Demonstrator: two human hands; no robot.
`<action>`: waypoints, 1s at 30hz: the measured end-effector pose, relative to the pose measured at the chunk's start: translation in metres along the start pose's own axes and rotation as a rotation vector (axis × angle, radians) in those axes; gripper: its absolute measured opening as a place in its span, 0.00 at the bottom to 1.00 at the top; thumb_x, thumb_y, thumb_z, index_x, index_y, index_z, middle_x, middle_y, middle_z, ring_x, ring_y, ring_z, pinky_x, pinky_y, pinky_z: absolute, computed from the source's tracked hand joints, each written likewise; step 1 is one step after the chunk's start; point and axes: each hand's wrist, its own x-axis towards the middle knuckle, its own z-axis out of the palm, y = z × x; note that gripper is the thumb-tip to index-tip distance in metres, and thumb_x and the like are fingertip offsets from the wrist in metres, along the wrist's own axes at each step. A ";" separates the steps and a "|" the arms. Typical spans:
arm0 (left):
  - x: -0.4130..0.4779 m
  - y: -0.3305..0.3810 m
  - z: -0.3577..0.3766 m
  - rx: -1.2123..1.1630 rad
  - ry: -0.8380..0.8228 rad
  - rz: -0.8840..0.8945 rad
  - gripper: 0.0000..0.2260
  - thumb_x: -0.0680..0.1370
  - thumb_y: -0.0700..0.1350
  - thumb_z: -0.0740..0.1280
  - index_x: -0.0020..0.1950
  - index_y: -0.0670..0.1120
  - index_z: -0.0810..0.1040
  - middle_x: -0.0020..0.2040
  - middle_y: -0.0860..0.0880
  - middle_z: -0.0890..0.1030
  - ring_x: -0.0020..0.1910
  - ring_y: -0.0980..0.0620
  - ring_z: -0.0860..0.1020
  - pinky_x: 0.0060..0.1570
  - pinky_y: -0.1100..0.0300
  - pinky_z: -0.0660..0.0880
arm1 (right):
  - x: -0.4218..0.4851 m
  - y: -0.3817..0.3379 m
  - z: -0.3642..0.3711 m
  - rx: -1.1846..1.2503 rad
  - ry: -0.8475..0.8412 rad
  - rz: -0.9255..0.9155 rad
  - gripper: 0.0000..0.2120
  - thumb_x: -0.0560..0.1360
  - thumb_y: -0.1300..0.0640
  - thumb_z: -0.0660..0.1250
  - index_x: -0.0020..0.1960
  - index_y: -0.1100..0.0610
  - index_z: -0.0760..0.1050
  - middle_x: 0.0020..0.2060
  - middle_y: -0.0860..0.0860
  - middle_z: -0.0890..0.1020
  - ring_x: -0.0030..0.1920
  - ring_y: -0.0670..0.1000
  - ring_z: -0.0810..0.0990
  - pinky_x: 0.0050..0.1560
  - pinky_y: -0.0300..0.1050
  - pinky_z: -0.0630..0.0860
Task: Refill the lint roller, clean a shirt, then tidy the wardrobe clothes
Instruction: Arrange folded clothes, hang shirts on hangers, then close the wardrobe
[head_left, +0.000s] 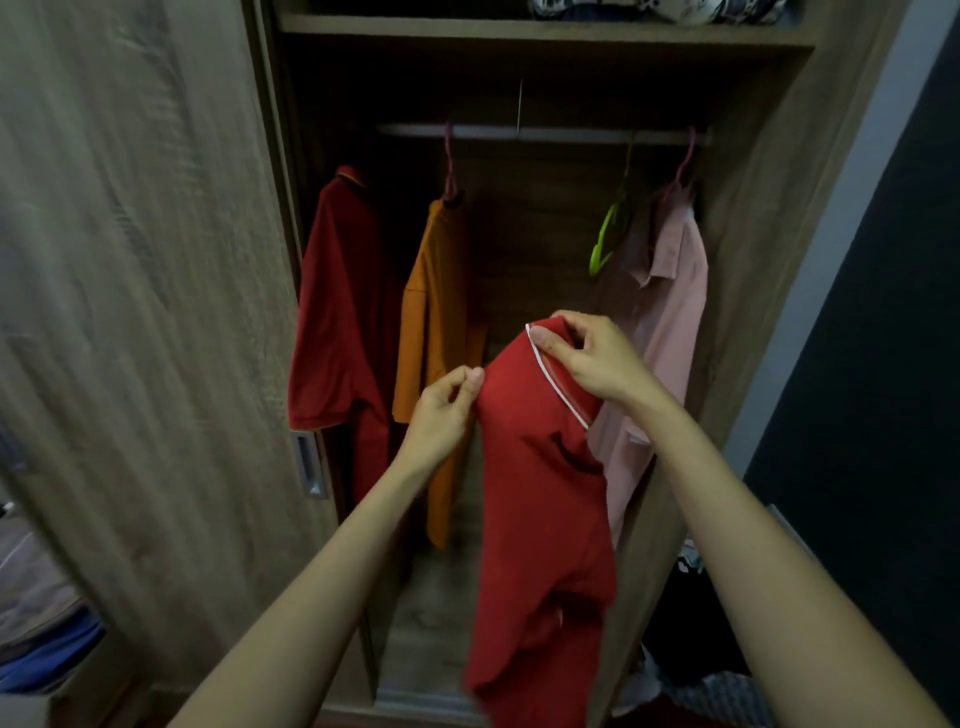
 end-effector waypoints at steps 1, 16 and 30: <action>0.003 0.000 0.006 -0.020 0.032 -0.013 0.17 0.82 0.51 0.58 0.39 0.43 0.72 0.33 0.54 0.71 0.35 0.59 0.70 0.42 0.58 0.67 | -0.003 0.003 0.000 0.013 0.024 0.025 0.14 0.76 0.47 0.66 0.35 0.53 0.73 0.31 0.47 0.75 0.34 0.42 0.72 0.39 0.45 0.69; 0.042 0.019 0.023 -0.045 0.385 0.000 0.17 0.84 0.50 0.55 0.42 0.43 0.74 0.38 0.48 0.78 0.41 0.51 0.76 0.49 0.54 0.71 | -0.048 0.032 0.013 1.205 -0.064 0.452 0.09 0.67 0.50 0.69 0.37 0.54 0.84 0.34 0.49 0.83 0.35 0.44 0.82 0.37 0.38 0.79; 0.040 0.034 -0.003 0.054 0.094 -0.208 0.14 0.82 0.50 0.60 0.52 0.43 0.82 0.36 0.48 0.79 0.31 0.57 0.76 0.38 0.58 0.73 | 0.000 -0.015 0.053 0.861 0.415 0.319 0.05 0.77 0.61 0.66 0.44 0.56 0.79 0.31 0.46 0.84 0.33 0.43 0.80 0.39 0.39 0.76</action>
